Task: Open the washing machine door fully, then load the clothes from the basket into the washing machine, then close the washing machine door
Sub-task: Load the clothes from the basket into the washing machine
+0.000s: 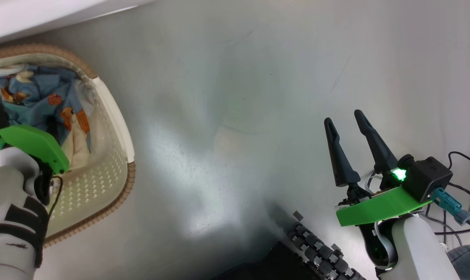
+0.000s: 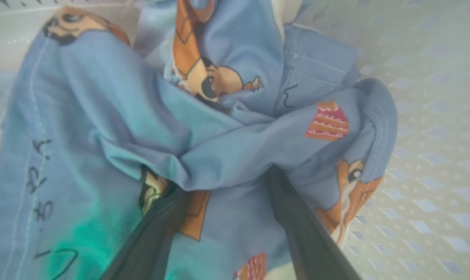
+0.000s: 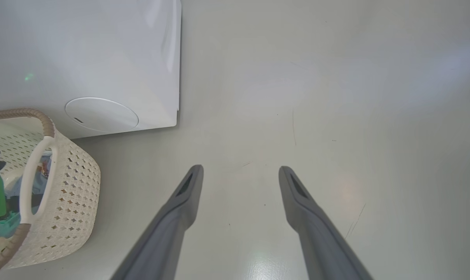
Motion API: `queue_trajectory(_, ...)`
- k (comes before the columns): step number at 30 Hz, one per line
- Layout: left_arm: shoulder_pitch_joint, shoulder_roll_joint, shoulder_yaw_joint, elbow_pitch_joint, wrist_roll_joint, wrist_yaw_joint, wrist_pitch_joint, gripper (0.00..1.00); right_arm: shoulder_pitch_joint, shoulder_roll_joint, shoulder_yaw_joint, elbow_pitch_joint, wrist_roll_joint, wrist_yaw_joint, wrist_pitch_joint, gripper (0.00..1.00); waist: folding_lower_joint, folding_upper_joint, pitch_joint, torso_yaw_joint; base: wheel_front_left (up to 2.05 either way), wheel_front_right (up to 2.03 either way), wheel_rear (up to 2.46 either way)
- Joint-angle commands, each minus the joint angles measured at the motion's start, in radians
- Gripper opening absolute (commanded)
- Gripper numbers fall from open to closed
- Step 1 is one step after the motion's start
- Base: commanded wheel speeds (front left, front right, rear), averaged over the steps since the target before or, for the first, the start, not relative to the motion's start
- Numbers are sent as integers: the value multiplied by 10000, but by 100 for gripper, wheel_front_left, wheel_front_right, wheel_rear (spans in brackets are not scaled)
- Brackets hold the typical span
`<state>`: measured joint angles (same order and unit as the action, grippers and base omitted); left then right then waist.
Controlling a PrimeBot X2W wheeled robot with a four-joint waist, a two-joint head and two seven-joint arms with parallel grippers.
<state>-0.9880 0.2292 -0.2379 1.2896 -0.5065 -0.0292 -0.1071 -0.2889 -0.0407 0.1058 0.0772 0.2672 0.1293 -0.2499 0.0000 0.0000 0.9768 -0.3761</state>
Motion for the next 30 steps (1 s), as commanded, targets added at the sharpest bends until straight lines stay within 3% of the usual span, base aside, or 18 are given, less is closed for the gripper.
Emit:
queue_trajectory(1, 197, 235, 99, -10, 65, 97, -30, 100, 231, -95, 87, -184, 106, 14, -119, 100, 0, 0, 32, -8, 0, 0, 0)
queue_trajectory(15, 236, 266, -269, 6, 210, 282, 51, 100, 188, -95, -36, -240, 97, 14, -119, 100, 0, 0, 114, 28, 0, 0, 0)
queue_trajectory(16, 234, 270, -286, 6, 212, 299, 53, 90, 191, -95, -50, -243, 92, 14, -119, 100, 0, 0, 118, 33, 0, 0, 0)
queue_trajectory(18, 225, 269, -328, 7, 220, 308, 49, 45, 200, -95, -75, -244, 84, 14, -119, 100, 0, 0, 124, 48, 0, 0, 0)
queue_trajectory(19, 226, 255, -354, 7, 227, 311, 46, 35, 205, -95, -89, -243, 78, 14, -119, 100, 0, 0, 121, 60, 0, 0, 0)
queue_trajectory(21, 219, 224, -394, 8, 229, 317, 37, 0, 211, -95, -106, -244, 68, 14, -119, 100, 0, 0, 110, 86, 0, 0, 0)
queue_trajectory(30, 455, -3, -276, 10, -69, 259, -313, 0, 161, -95, -210, -206, -21, 14, -119, 100, 0, 0, -176, 360, 0, 0, 0)
